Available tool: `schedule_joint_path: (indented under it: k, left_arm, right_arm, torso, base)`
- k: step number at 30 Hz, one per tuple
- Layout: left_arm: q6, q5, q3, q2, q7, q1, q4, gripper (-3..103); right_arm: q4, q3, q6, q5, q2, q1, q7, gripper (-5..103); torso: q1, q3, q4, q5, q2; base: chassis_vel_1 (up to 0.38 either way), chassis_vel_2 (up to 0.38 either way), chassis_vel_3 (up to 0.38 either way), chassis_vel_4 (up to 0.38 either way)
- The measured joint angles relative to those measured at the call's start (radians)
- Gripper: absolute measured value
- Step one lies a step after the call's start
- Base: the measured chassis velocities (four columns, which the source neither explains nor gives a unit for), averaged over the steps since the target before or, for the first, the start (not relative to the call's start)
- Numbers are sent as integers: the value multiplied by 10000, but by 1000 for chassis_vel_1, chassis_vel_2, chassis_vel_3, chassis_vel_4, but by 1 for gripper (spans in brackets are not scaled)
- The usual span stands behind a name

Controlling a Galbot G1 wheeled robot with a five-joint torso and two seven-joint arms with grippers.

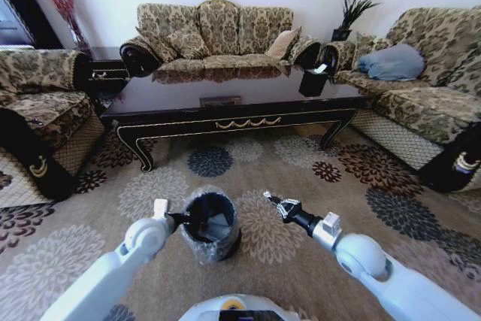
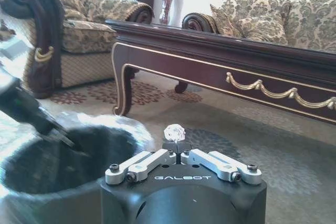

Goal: Move to the front of the table and pick up the trash from the floor, then place it into the trash bin.

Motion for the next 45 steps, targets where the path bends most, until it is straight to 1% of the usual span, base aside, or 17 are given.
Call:
schedule_joint_path:
  k: [3,10,13,18,22,24,27,29,30,31,34,37,39,40,42,43,45]
  left_arm:
    - [0,123,677,-267,-222,-380,129,3]
    - [0,146,1524,-678,-616,-963,289,3]
    - [0,-60,1834,-788,-874,-1216,331,3]
    - [0,-137,2101,-799,-945,-1360,342,3]
    - [0,-259,2064,-816,-997,-1318,232,3]
    - [-1,-319,2030,-799,-1018,-1275,169,3]
    - [-4,-363,1926,-716,-1035,-1175,93,3]
    - [-4,-370,1894,-707,-1035,-1152,87,3]
    - [-4,-376,1854,-699,-1034,-1128,81,3]
    - [-4,-385,1749,-688,-1027,-1083,76,3]
    - [-7,-399,1666,-666,-1014,-1041,68,3]
    - [-8,-385,1627,-596,-966,-1000,71,3]
    - [-9,-365,1627,-586,-953,-983,82,3]
    - [-9,-357,1627,-578,-944,-972,92,3]
    - [-9,-323,1615,-569,-914,-929,105,3]
    - [-9,-323,1615,-569,-914,-929,105,3]
    - [-9,-259,1579,-566,-860,-868,105,3]
  right_arm:
    - [362,-52,16,-160,154,-328,174,0]
    - [675,-385,36,-416,272,-797,216,0]
    - [668,-658,61,-573,304,-778,223,0]
    - [558,-1075,97,-716,319,-540,324,0]
    - [450,-1301,102,-714,319,-319,346,-2]
    - [391,-1387,140,-707,326,-230,346,0]
    - [277,-1587,185,-638,349,-28,361,16]
    - [259,-1642,185,-613,344,20,366,16]
    - [236,-1702,184,-585,335,73,366,21]
    - [210,-1765,185,-546,323,132,367,32]
    - [203,-1787,185,-521,307,158,367,37]
    - [205,-1784,185,-452,255,147,366,54]
    - [205,-1783,184,-447,256,146,363,59]
    - [205,-1783,185,-446,265,143,362,59]
    - [205,-1783,185,-446,302,112,359,70]
    - [205,-1783,185,-446,302,112,359,70]
    - [206,-1760,184,-451,331,56,356,81]
  torso:
    - [0,0,2,1,0]
    - [0,0,1,0,0]
    - [0,0,1,0,0]
    - [0,1,2,1,0]
    - [0,1,2,-1,0]
    - [0,1,3,-2,0]
    - [0,1,3,0,0]
    - [0,1,3,-1,0]
    - [0,1,3,-1,0]
    - [0,1,3,-1,0]
    - [0,1,3,-1,0]
    - [0,1,2,-1,0]
    - [0,1,2,-2,0]
    - [0,1,2,-2,0]
    - [0,1,2,-2,0]
    - [0,1,2,-2,0]
    - [0,1,2,-2,0]
  base:
    - [0,0,0,0]
    - [0,0,0,0]
    - [0,0,0,0]
    - [0,0,0,0]
    - [0,0,0,0]
    - [0,0,0,0]
    - [0,0,0,0]
    - [0,0,0,0]
    - [0,0,0,0]
    - [0,0,0,0]
    - [0,0,0,0]
    - [0,0,0,0]
    - [0,0,0,0]
    - [0,0,0,0]
    - [0,0,0,0]
    - [0,0,0,0]
    - [0,0,0,0]
